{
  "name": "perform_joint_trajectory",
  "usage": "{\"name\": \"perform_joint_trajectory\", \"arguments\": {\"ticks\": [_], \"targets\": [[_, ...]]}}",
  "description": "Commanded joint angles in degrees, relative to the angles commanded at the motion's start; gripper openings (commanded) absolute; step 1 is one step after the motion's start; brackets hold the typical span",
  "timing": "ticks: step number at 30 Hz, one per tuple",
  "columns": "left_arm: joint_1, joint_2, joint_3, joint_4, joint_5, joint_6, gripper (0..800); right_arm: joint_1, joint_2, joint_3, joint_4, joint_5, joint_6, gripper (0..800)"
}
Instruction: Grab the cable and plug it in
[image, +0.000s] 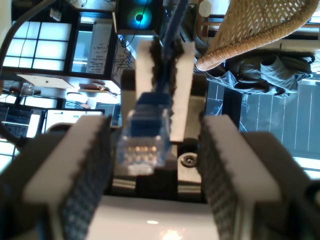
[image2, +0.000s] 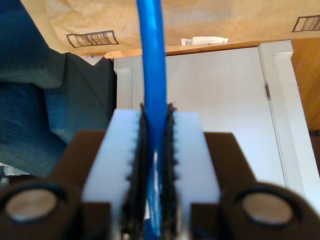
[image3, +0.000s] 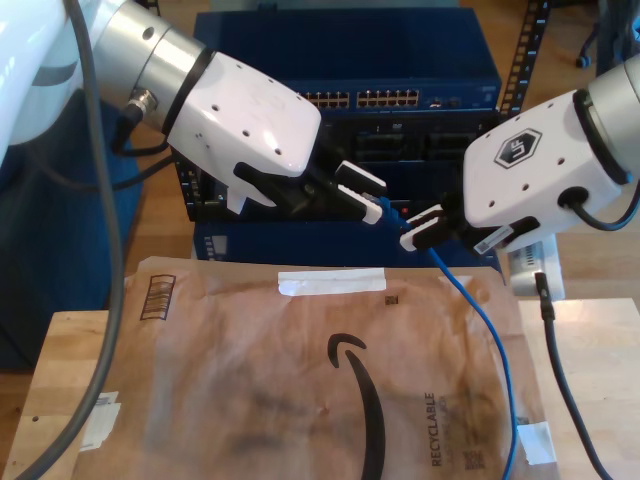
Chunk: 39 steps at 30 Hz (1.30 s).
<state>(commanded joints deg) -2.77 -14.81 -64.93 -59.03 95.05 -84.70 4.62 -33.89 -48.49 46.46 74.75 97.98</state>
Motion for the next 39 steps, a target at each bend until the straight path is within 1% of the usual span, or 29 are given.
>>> {"name": "perform_joint_trajectory", "arguments": {"ticks": [8,11,14,18,20,21,22,23,25,26,27,28,31,34,37,39], "targets": [[0.0,0.09,0.0,0.0,0.0,0.0,246,0.0,-0.09,0.0,0.0,0.0,0.0,0],[0.0,0.09,0.0,0.0,-0.09,0.0,223,0.0,-0.09,0.0,0.0,0.0,0.0,0],[0.0,0.09,0.09,0.0,-0.88,0.09,172,0.0,-0.18,0.0,0.0,0.0,0.0,0],[0.0,0.0,3.34,-0.09,-3.16,0.18,57,0.0,-0.18,0.0,0.0,0.0,0.0,0],[0.0,0.09,3.43,-0.09,-3.6,0.35,33,0.0,-0.09,0.0,0.0,0.0,0.0,3],[0.0,0.09,3.43,-0.09,-3.6,0.35,22,0.0,-0.18,0.0,0.0,0.0,0.0,18],[0.0,0.09,3.43,-0.09,-3.6,0.44,8,0.0,-0.09,0.09,0.0,0.0,0.0,73],[0.0,0.09,3.43,-0.09,-3.6,0.44,3,0.09,-0.09,0.09,0.0,0.09,-0.09,209],[0.0,0.09,3.43,-0.18,-3.52,0.44,5,0.09,0.0,0.09,0.0,0.09,-0.26,568],[0.0,0.09,3.34,-0.18,-3.43,0.44,3,0.09,0.0,0.09,0.0,0.09,-0.35,682],[0.0,0.09,3.25,-0.18,-3.34,0.44,3,0.0,-0.09,0.09,-0.09,0.09,-0.44,717],[0.0,0.09,3.16,-0.18,-3.34,0.44,3,0.0,-0.26,0.0,-0.18,0.09,-0.53,731],[0.0,0.09,2.9,-0.26,-3.43,0.35,3,-0.35,-0.79,-0.35,-0.26,-0.26,-0.53,735],[0.62,0.09,1.23,-0.44,-2.9,0.26,3,-0.35,-2.99,-0.7,-0.26,-3.52,-1.14,735],[2.02,0.26,0.62,-0.88,-1.49,0.09,3,-0.09,-5.19,-2.11,-0.26,-5.45,-4.04,768],[2.2,0.62,-0.09,-3.87,1.76,-0.79,3,0.09,-5.89,-4.66,-0.26,-5.36,-4.66,768]]}}
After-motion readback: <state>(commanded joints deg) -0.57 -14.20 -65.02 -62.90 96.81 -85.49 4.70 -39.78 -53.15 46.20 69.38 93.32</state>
